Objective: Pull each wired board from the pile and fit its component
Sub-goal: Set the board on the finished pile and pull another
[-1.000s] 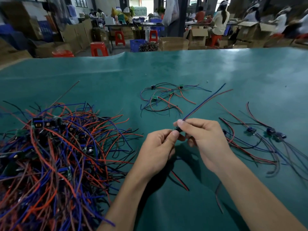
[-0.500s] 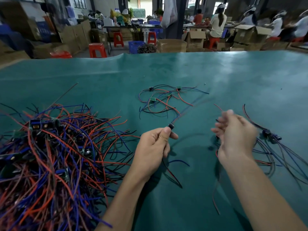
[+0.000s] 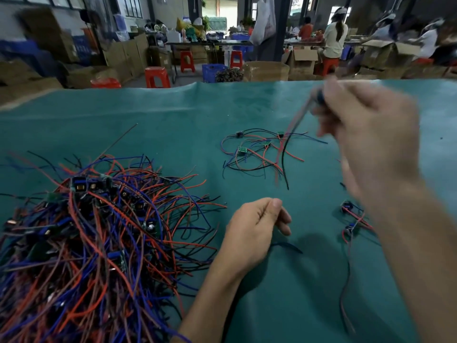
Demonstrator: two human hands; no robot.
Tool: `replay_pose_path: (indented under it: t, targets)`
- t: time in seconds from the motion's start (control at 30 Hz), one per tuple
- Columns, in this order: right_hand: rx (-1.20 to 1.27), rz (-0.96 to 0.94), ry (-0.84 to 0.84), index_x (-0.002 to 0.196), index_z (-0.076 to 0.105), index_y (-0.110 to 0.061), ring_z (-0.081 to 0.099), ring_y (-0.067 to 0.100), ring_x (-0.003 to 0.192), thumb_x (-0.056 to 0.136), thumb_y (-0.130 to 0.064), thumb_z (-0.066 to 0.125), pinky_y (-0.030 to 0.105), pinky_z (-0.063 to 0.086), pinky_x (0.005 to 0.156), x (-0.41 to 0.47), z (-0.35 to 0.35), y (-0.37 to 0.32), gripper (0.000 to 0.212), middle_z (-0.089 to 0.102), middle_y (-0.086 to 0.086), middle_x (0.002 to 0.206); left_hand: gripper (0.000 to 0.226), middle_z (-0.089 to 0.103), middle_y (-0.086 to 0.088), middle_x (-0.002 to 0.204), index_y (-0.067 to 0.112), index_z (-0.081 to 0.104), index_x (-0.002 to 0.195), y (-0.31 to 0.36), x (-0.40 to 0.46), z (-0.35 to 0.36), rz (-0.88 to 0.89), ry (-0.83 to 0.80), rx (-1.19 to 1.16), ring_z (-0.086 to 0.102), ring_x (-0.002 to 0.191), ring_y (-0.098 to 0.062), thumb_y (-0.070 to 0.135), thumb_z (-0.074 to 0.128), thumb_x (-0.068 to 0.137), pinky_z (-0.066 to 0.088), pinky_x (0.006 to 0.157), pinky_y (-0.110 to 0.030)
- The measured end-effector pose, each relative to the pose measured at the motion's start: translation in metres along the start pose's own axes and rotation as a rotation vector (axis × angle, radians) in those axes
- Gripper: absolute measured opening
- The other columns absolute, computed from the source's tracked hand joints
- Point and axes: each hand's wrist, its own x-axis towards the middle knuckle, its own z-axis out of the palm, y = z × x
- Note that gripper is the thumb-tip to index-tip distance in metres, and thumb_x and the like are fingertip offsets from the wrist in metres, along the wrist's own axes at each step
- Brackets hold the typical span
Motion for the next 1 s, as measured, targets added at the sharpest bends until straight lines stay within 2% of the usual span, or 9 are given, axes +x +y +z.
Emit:
replay_pose_path:
  t: [0.07,0.17,0.23,0.3,0.37,0.47,0.77,0.87,1.0]
  targets:
    - [0.037,-0.005,-0.348,0.085,0.076,-0.010,0.061,0.020,0.067,0.093,-0.030,0.064,0.028,0.049,0.055,0.017,0.033,-0.025,0.025,0.071,0.019,0.077,0.042,0.075,0.013,0.079,0.027,0.069,0.090,0.000,0.002,0.001,-0.039,0.021,0.033,0.060,0.070,-0.006,0.053,0.037,0.096,0.051,0.075,-0.041]
    - [-0.149,0.096,-0.835,0.096,0.074,-0.002,0.069,0.020,0.067,0.102,-0.043,0.054,0.027,0.054,0.053,0.037,0.095,-0.031,0.046,0.076,0.014,0.081,0.033,0.075,0.011,0.081,0.025,0.069,0.095,0.004,0.001,0.002,-0.061,0.067,-0.009,0.057,0.068,-0.004,0.045,0.042,0.100,0.051,0.073,-0.037]
    - [-0.506,-0.006,-0.874,0.099,0.074,-0.002,0.073,0.022,0.077,0.104,-0.036,0.053,0.031,0.056,0.056,0.056,0.127,-0.004,0.040,0.077,0.013,0.089,0.030,0.075,0.010,0.081,0.025,0.069,0.095,0.004,0.000,0.001,-0.077,0.096,-0.036,0.058,0.068,-0.006,0.044,0.045,0.100,0.051,0.071,-0.036]
    - [-0.917,-0.155,-0.782,0.112,0.074,-0.009,0.068,0.031,0.104,0.098,-0.018,0.053,0.037,0.056,0.084,0.077,0.136,0.045,0.027,0.072,0.016,0.113,0.030,0.074,0.011,0.080,0.025,0.068,0.096,0.004,0.000,0.001,-0.083,0.107,-0.045,0.060,0.069,-0.009,0.046,0.047,0.099,0.052,0.072,-0.036]
    - [-1.223,-0.038,-0.853,0.129,0.065,-0.016,0.058,0.035,0.121,0.092,-0.009,0.053,0.041,0.050,0.102,0.086,0.125,0.093,0.040,0.062,0.016,0.132,0.034,0.074,0.009,0.077,0.022,0.067,0.093,0.004,0.001,0.002,-0.073,0.125,-0.049,0.058,0.066,-0.007,0.048,0.046,0.094,0.049,0.070,-0.036]
    - [-1.400,0.108,-0.921,0.131,0.060,-0.019,0.055,0.037,0.124,0.089,-0.010,0.055,0.045,0.050,0.101,0.077,0.098,0.152,0.043,0.060,0.016,0.135,0.032,0.073,0.007,0.074,0.018,0.066,0.089,0.002,0.001,0.002,-0.031,0.160,-0.045,0.063,0.070,-0.008,0.045,0.049,0.091,0.052,0.076,-0.039]
    - [-0.928,0.081,-0.294,0.103,0.078,-0.016,0.066,0.030,0.107,0.088,-0.009,0.056,0.037,0.052,0.095,0.092,0.067,0.141,0.028,0.075,0.008,0.111,0.024,0.072,0.010,0.070,0.025,0.067,0.092,0.000,0.001,0.001,-0.022,0.197,-0.106,0.067,0.073,-0.009,0.043,0.052,0.090,0.054,0.077,-0.035]
    - [-0.422,0.300,-0.025,0.085,0.072,-0.018,0.066,0.015,0.072,0.090,-0.008,0.056,0.031,0.051,0.066,0.113,0.035,0.093,0.019,0.076,0.001,0.082,0.021,0.073,0.007,0.070,0.025,0.068,0.092,-0.001,0.001,0.000,-0.026,0.202,-0.151,0.064,0.067,-0.008,0.040,0.053,0.092,0.050,0.065,-0.027]
    - [0.167,0.530,-0.121,0.088,0.057,-0.020,0.058,0.008,0.053,0.099,-0.010,0.047,0.018,0.038,0.044,0.071,-0.013,0.044,0.018,0.079,0.007,0.085,0.019,0.074,0.002,0.072,0.021,0.068,0.095,-0.001,0.001,-0.001,-0.028,0.205,-0.187,0.053,0.061,-0.005,0.030,0.052,0.102,0.041,0.057,-0.026]
